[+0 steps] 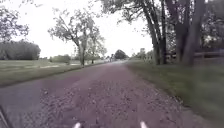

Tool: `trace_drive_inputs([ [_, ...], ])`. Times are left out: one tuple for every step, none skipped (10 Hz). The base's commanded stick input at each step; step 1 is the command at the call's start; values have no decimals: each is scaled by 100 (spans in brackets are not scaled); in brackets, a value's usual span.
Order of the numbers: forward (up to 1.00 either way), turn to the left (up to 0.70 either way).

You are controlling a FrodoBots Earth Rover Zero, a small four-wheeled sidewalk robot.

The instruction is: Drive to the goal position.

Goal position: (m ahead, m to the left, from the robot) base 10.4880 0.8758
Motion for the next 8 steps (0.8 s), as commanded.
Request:
trace_drive_inputs([
  [70, 0],
  [70, 0],
  [70, 0],
  [70, 0],
  [70, 0],
  [70, 0],
  [70, 0],
  [70, 0],
])
